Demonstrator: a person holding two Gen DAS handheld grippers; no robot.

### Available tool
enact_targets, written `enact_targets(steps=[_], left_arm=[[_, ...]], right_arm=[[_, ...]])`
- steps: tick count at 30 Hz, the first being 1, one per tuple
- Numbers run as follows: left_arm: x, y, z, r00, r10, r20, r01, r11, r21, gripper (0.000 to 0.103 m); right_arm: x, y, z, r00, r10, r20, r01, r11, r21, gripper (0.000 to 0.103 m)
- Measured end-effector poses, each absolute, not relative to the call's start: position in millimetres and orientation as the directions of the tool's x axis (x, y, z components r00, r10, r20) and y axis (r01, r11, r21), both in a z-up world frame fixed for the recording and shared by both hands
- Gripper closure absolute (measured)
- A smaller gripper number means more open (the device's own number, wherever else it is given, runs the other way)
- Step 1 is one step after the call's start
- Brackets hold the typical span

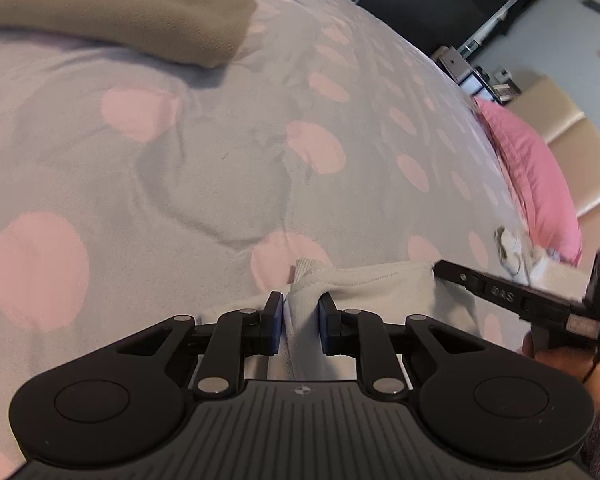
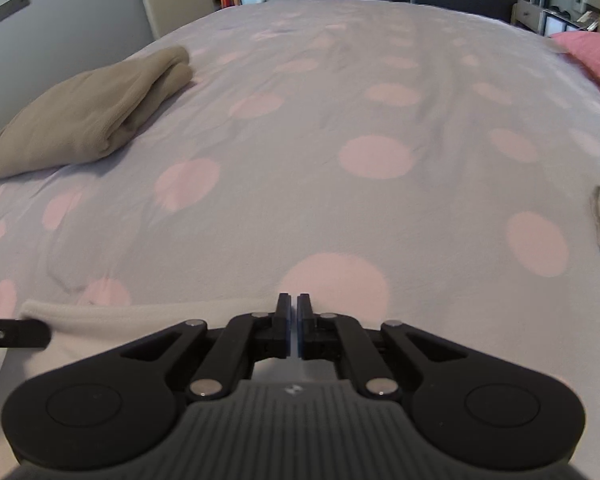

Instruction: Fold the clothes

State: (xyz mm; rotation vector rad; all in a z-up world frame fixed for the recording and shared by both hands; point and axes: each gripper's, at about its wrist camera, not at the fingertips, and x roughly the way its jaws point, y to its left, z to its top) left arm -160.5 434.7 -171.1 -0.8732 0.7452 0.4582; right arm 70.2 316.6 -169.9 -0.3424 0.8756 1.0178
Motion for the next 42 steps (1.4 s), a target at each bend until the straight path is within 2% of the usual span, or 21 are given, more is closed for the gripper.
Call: enact_targets(steps=[6, 9, 13, 14, 18, 21, 25, 28, 31, 34, 36, 38, 42], left_arm=[[-165.0, 435.6, -161.1, 0.659, 0.093, -0.746, -0.659, 0.548, -0.514, 0.073], [-169.4, 433.6, -149.2, 0.677, 0.123, -0.726, -0.665, 0.525, -0.531, 0.055], [-165.5, 430.8, -138.9, 0.648, 0.163, -0.744, -0.68, 0.563, -0.47, 0.052], [-164.2, 430.1, -139.1, 0.637, 0.161, -0.754, -0.685, 0.567, -0.457, 0.052], [-162.5, 426.3, -141.6, 0.605, 0.115, -0.788, -0.68, 0.589, -0.436, 0.046], [-166.3, 420.1, -141.1, 0.586, 0.107, -0.804, -0.676, 0.612, -0.411, 0.044], [-174.9, 405.6, -140.2, 0.573, 0.092, -0.814, -0.66, 0.641, -0.392, 0.039], [-183.0, 392.6, -141.8, 0.564, 0.125, -0.816, -0.668, 0.651, -0.361, 0.036], [-187.7, 391.0, -153.2, 0.541, 0.128, -0.831, -0.681, 0.647, -0.343, 0.035], [-193.0, 394.7, -162.6, 0.585, 0.084, -0.807, -0.665, 0.619, -0.418, 0.035], [-190.3, 392.1, -166.3, 0.585, 0.081, -0.807, -0.652, 0.638, -0.409, 0.034], [-191.5, 392.3, -173.5, 0.578, 0.082, -0.812, -0.668, 0.618, -0.414, 0.026], [-197.9, 397.6, -188.9, 0.606, 0.059, -0.793, -0.682, 0.55, -0.481, 0.024]], right_arm=[[63.5, 284.7, -145.4, 0.175, 0.638, -0.75, -0.855, 0.476, 0.206, 0.094], [48.5, 269.0, -136.8, 0.116, 0.672, -0.731, -0.864, 0.432, 0.26, 0.094], [16.0, 263.0, -152.6, 0.029, 0.643, -0.765, -0.876, 0.386, 0.291, 0.091], [7.9, 265.5, -161.7, 0.021, 0.617, -0.786, -0.88, 0.384, 0.278, 0.083], [-9.9, 265.1, -168.7, 0.065, 0.604, -0.795, -0.886, 0.401, 0.232, 0.08], [-7.6, 248.5, -155.2, 0.068, 0.64, -0.766, -0.858, 0.429, 0.282, 0.055], [-3.3, 213.5, -138.8, 0.169, 0.643, -0.747, -0.838, 0.492, 0.234, 0.046], [6.6, 188.4, -138.4, 0.214, 0.618, -0.757, -0.808, 0.547, 0.219, 0.033], [20.7, 169.1, -147.8, 0.198, 0.591, -0.782, -0.765, 0.592, 0.254, 0.032], [32.0, 156.6, -161.5, 0.149, 0.584, -0.798, -0.715, 0.621, 0.321, 0.032], [37.7, 151.4, -169.2, 0.117, 0.592, -0.797, -0.683, 0.631, 0.369, 0.032], [41.8, 150.8, -175.1, 0.1, 0.609, -0.787, -0.664, 0.63, 0.404, 0.032], [50.2, 154.7, -187.2, 0.036, 0.63, -0.776, -0.639, 0.611, 0.467, 0.032]])
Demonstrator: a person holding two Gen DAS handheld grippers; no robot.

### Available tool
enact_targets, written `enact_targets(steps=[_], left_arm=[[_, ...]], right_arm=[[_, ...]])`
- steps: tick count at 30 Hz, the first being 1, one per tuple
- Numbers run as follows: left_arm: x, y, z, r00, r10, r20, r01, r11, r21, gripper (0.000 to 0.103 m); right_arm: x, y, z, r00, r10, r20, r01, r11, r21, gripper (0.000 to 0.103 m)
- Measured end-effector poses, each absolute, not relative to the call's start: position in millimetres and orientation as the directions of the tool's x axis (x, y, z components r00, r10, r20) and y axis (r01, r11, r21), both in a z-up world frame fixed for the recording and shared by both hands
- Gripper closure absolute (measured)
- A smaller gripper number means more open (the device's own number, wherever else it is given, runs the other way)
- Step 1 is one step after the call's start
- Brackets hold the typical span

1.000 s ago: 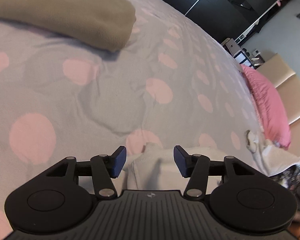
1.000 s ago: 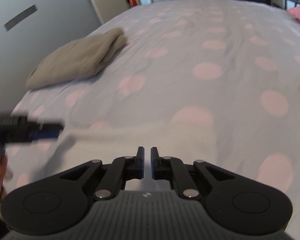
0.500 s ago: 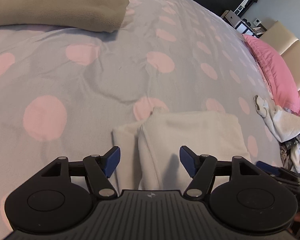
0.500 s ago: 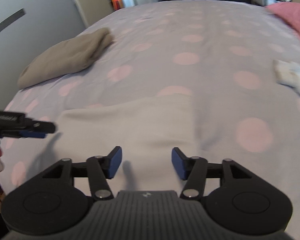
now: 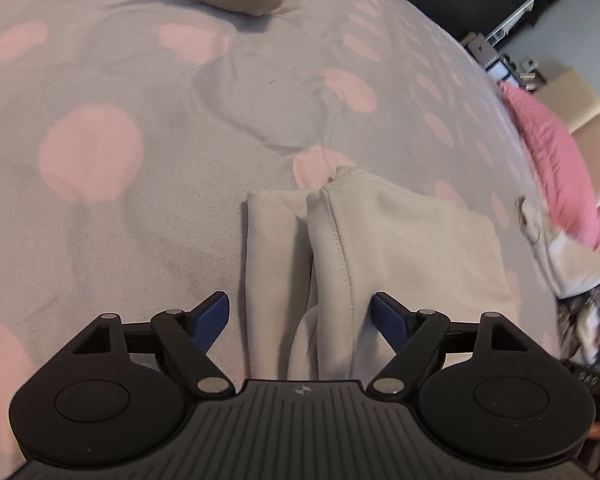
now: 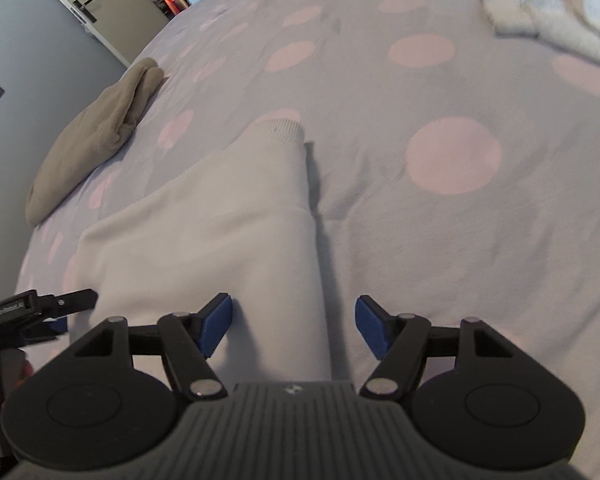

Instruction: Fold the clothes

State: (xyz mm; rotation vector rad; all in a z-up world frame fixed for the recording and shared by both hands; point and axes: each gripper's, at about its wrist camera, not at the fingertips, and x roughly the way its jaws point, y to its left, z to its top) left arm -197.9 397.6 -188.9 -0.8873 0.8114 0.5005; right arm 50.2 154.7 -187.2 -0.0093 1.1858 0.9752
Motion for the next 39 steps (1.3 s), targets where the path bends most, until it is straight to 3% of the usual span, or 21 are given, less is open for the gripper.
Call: enact_targets(steps=[7, 8, 10, 11, 13, 16, 24, 39], left_arm=[[-195.3, 399.5, -197.8, 0.65, 0.056, -0.758, -0.644, 0.569, -0.511, 0.025], [-194.8, 398.7, -197.3, 0.651, 0.057, -0.757, -0.642, 0.574, -0.508, 0.03], [-193.5, 397.5, -195.9, 0.663, 0.04, -0.747, -0.625, 0.579, -0.524, 0.047], [-193.2, 397.0, -194.8, 0.67, 0.034, -0.742, -0.617, 0.583, -0.529, 0.054], [-192.6, 395.9, -192.5, 0.681, 0.023, -0.732, -0.6, 0.59, -0.54, 0.067], [-189.6, 390.4, -183.7, 0.677, 0.045, -0.735, -0.595, 0.621, -0.51, 0.076], [-198.2, 389.3, -147.5, 0.715, 0.117, -0.69, -0.581, 0.649, -0.492, 0.087], [-204.3, 519.1, -24.2, 0.777, 0.365, -0.512, -0.589, 0.709, -0.388, 0.087]], right_arm=[[68.1, 159.6, -206.1, -0.047, 0.682, -0.73, -0.577, 0.578, 0.577, 0.031], [70.3, 162.2, -207.3, -0.059, 0.683, -0.728, -0.576, 0.572, 0.583, 0.033], [73.9, 164.1, -210.1, -0.095, 0.695, -0.712, -0.561, 0.554, 0.616, 0.045], [75.4, 163.7, -211.9, -0.117, 0.705, -0.699, -0.546, 0.543, 0.638, 0.058], [77.0, 158.9, -214.7, -0.138, 0.729, -0.671, -0.501, 0.533, 0.682, 0.066], [75.0, 154.6, -210.8, -0.14, 0.749, -0.647, -0.472, 0.524, 0.709, 0.076], [57.9, 171.7, -155.0, -0.122, 0.773, -0.622, -0.582, 0.452, 0.676, 0.081], [50.3, 325.2, -58.6, -0.125, 0.865, -0.486, -0.719, 0.259, 0.646, 0.081]])
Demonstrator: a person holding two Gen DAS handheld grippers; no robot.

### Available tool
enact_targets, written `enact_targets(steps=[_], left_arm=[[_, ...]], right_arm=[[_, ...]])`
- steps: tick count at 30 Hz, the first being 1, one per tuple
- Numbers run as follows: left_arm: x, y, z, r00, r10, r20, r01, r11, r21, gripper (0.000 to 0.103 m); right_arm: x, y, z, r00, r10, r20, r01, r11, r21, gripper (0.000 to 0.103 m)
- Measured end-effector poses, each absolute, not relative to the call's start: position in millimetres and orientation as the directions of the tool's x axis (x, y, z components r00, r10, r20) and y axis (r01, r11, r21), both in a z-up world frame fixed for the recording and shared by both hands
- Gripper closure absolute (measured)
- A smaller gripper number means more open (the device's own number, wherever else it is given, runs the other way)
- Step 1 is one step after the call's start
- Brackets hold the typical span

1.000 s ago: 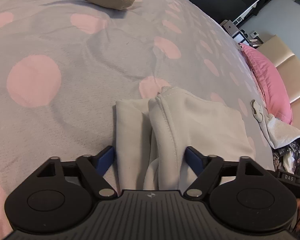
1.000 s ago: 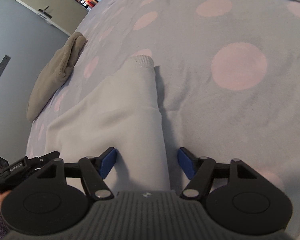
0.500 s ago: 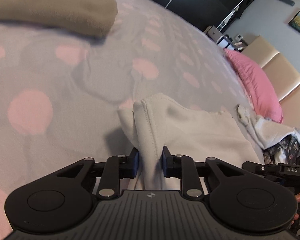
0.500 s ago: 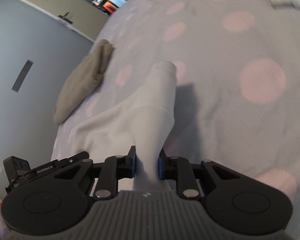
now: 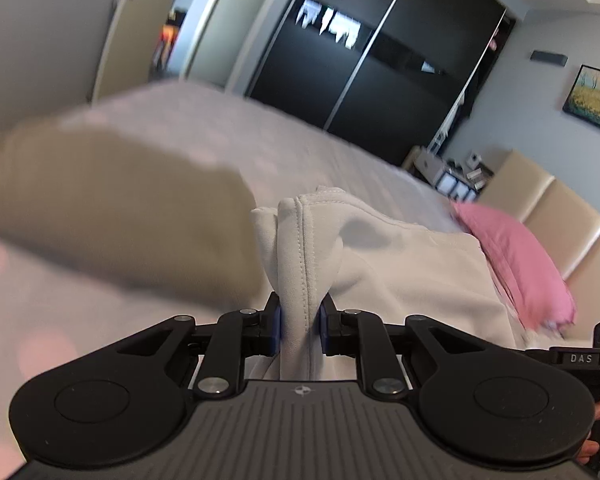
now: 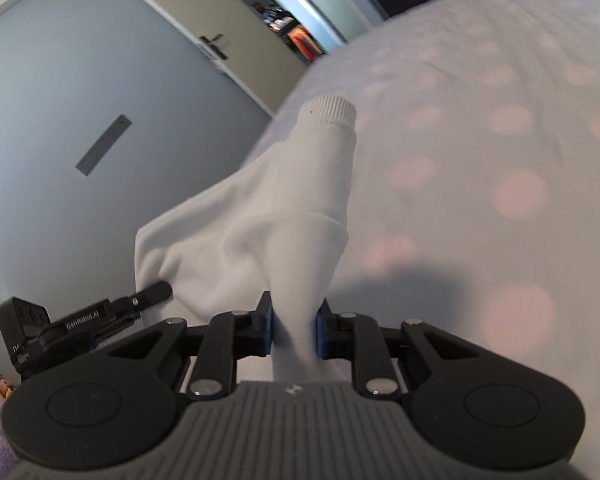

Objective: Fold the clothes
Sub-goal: 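Grasp the folded sweatshirt with both grippers and lift it toward the khaki blanket, then lower the sweatshirt onto the khaki blanket and open both grippers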

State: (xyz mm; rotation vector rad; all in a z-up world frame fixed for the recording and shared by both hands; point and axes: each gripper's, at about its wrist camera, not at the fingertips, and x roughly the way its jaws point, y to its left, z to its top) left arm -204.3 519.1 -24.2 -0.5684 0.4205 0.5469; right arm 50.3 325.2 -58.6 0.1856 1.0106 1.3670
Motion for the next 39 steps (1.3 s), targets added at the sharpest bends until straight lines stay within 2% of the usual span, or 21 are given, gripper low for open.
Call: enact_targets(steps=[8, 15, 26, 34, 38, 39], left_arm=[[-185.6, 612.1, 38.7, 0.742, 0.492, -0.456, -0.635, 0.733, -0.243, 0.087], [-139.6, 688.9, 55.5, 0.671, 0.566, -0.479, -0.687, 0.717, -0.115, 0.088], [-80.3, 760.1, -3.8, 0.535, 0.624, -0.57, -0.744, 0.668, 0.032, 0.088], [-61.0, 784.9, -53.8, 0.478, 0.632, -0.61, -0.777, 0.628, 0.042, 0.087], [-64.2, 797.8, -62.1, 0.434, 0.656, -0.617, -0.806, 0.589, 0.059, 0.08], [-69.2, 800.4, -60.1, 0.429, 0.66, -0.617, -0.805, 0.59, 0.07, 0.077]], right_arm=[[55.0, 452.8, -12.6, -0.16, 0.9, -0.406, -0.745, 0.16, 0.648, 0.081], [67.2, 558.6, -1.6, -0.171, 0.902, -0.397, -0.751, 0.142, 0.645, 0.081], [85.0, 676.6, -47.1, -0.137, 0.871, -0.472, -0.798, 0.185, 0.574, 0.081], [93.0, 720.0, -86.3, -0.077, 0.819, -0.568, -0.854, 0.24, 0.462, 0.08], [99.9, 725.6, -98.0, -0.034, 0.789, -0.614, -0.873, 0.275, 0.402, 0.069], [99.6, 723.2, -97.5, 0.004, 0.786, -0.618, -0.883, 0.294, 0.367, 0.06]])
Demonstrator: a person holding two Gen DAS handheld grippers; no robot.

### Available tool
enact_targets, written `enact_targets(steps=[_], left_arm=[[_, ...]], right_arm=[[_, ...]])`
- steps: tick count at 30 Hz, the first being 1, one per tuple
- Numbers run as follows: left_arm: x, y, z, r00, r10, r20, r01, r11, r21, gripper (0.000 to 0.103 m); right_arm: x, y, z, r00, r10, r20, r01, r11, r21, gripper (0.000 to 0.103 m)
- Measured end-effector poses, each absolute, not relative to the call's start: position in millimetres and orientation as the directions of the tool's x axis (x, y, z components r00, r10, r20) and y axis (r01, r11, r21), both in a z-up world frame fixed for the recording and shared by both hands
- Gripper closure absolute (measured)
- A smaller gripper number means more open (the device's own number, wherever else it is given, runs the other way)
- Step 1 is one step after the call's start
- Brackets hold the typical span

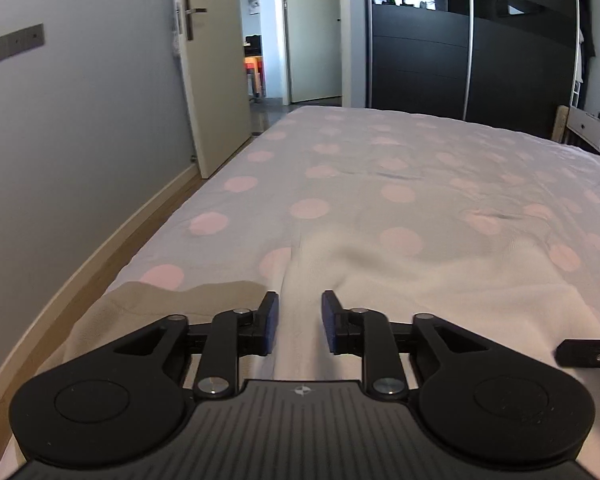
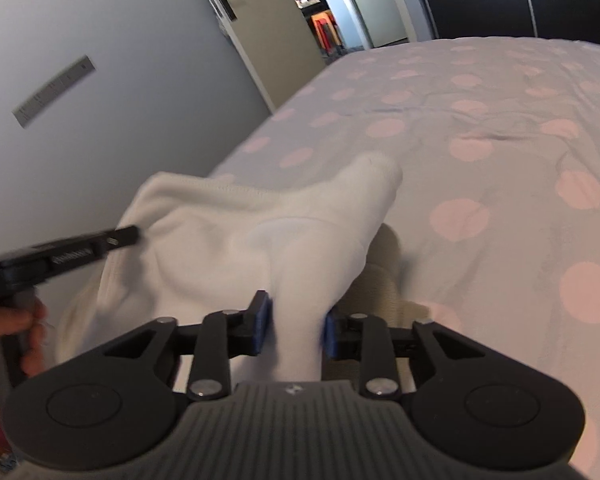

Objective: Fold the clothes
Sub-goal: 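Lower the sweatshirt onto the khaki blanket and open both grippers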

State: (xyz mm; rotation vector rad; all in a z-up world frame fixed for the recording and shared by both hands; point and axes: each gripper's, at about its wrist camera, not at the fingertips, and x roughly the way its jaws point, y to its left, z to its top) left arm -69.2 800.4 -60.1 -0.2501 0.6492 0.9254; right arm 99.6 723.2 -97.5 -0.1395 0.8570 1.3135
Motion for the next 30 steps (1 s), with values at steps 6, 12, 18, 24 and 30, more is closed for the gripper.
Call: enact_targets(steps=[6, 12, 18, 24, 30], left_arm=[[-108.3, 791.8, -43.0, 0.454, 0.653, -0.606, -0.773, 0.627, 0.097, 0.067], [-126.8, 740.6, -56.2, 0.517, 0.561, -0.646, -0.681, 0.727, 0.086, 0.085], [-134.6, 739.0, -106.7, 0.452, 0.511, -0.731, -0.685, 0.724, 0.082, 0.091], [-142.9, 742.8, -136.9, 0.448, 0.518, -0.729, -0.702, 0.708, 0.072, 0.091], [-133.7, 736.1, -130.8, 0.403, 0.542, -0.737, -0.722, 0.683, 0.107, 0.091]], right_arm=[[99.9, 701.0, -87.4, 0.111, 0.813, -0.571, -0.935, 0.28, 0.217, 0.044], [76.6, 675.5, -94.0, -0.059, 0.809, -0.584, -0.956, 0.122, 0.266, 0.061], [33.0, 683.6, -126.4, -0.058, 0.749, -0.66, -0.972, 0.107, 0.208, 0.057], [9.8, 698.2, -144.8, -0.008, 0.726, -0.687, -0.987, 0.106, 0.123, 0.057], [7.7, 707.4, -151.1, 0.018, 0.709, -0.705, -0.99, 0.109, 0.084, 0.056]])
